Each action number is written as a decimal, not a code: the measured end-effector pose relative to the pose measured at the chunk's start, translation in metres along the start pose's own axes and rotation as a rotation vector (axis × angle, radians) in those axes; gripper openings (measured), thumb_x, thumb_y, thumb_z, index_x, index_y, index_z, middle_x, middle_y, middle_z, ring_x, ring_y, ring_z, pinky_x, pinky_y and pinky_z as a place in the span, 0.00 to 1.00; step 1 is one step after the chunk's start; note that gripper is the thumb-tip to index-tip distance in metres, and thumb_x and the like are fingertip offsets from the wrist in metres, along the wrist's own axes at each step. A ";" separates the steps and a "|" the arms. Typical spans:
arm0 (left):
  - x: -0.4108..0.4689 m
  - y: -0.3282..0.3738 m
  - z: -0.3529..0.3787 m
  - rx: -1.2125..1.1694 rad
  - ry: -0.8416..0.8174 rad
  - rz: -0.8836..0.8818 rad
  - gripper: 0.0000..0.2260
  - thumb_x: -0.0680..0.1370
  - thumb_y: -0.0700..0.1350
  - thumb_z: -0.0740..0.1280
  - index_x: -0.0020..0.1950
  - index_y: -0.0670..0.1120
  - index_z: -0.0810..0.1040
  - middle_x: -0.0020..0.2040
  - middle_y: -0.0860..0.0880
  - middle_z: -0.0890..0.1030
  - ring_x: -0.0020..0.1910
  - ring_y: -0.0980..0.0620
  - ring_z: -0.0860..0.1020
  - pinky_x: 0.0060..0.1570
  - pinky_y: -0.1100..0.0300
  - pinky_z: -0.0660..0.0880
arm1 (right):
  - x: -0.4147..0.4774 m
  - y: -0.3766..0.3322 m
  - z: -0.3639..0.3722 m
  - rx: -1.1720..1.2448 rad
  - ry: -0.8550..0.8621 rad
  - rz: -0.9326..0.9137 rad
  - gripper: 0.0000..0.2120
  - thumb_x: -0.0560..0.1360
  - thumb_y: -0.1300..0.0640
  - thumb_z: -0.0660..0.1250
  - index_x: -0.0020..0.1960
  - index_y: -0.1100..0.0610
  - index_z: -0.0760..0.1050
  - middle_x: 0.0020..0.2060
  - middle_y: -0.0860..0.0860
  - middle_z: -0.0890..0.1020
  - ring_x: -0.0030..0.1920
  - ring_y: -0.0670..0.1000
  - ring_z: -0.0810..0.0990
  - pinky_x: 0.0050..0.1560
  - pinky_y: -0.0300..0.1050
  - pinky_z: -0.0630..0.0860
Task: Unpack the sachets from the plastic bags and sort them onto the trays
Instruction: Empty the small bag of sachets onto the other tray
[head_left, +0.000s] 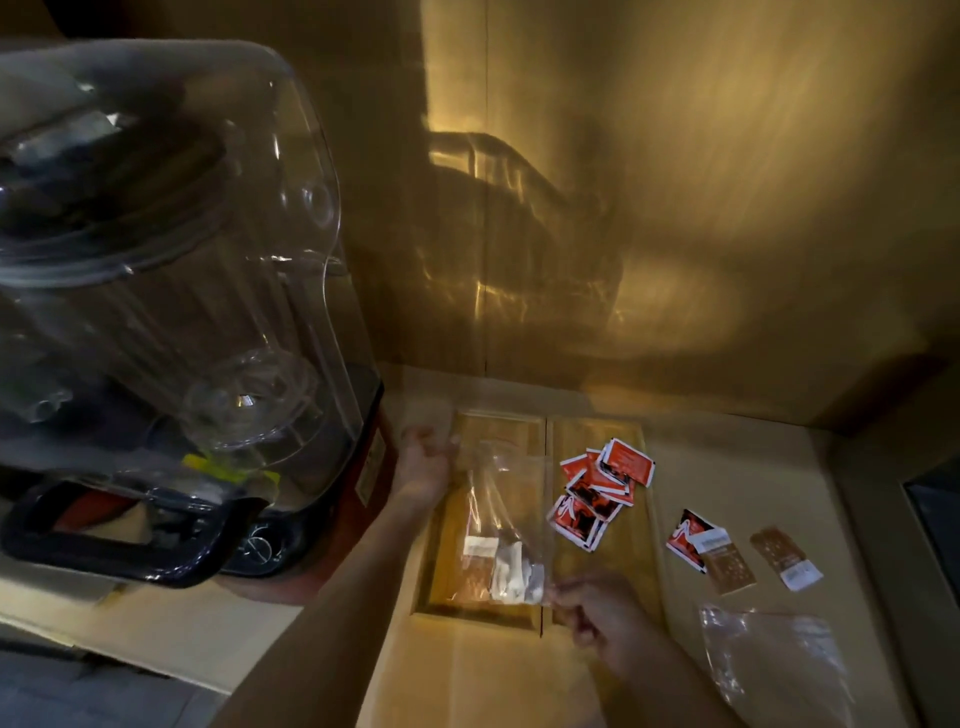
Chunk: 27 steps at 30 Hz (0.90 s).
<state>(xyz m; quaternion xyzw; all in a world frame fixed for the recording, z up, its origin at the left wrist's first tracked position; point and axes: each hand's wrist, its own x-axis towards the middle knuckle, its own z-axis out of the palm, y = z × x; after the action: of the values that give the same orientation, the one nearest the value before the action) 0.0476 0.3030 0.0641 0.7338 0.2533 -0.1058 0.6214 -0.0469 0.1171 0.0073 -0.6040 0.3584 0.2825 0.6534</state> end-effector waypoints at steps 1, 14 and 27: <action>-0.002 -0.004 -0.002 0.075 0.009 0.006 0.17 0.76 0.48 0.65 0.64 0.48 0.70 0.55 0.43 0.79 0.54 0.42 0.79 0.58 0.42 0.76 | -0.001 0.001 0.001 0.011 0.000 0.004 0.05 0.71 0.72 0.64 0.39 0.65 0.76 0.27 0.57 0.75 0.19 0.45 0.64 0.18 0.29 0.53; -0.032 -0.095 -0.008 1.087 -0.339 0.232 0.35 0.68 0.51 0.73 0.70 0.45 0.61 0.68 0.45 0.70 0.64 0.44 0.71 0.63 0.51 0.68 | 0.003 -0.001 0.006 0.064 0.023 0.002 0.05 0.70 0.73 0.64 0.42 0.65 0.74 0.28 0.57 0.75 0.18 0.45 0.64 0.16 0.29 0.54; -0.040 -0.118 -0.016 0.951 0.007 0.433 0.12 0.75 0.44 0.60 0.56 0.50 0.77 0.56 0.49 0.76 0.56 0.46 0.75 0.55 0.55 0.71 | 0.001 -0.004 0.009 0.080 -0.028 -0.028 0.05 0.71 0.72 0.64 0.38 0.65 0.74 0.28 0.57 0.74 0.18 0.45 0.65 0.15 0.30 0.55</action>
<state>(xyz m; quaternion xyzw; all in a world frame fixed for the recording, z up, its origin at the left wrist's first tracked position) -0.0479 0.3203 -0.0149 0.9709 0.0219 -0.0757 0.2260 -0.0423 0.1255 0.0091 -0.5784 0.3516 0.2674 0.6858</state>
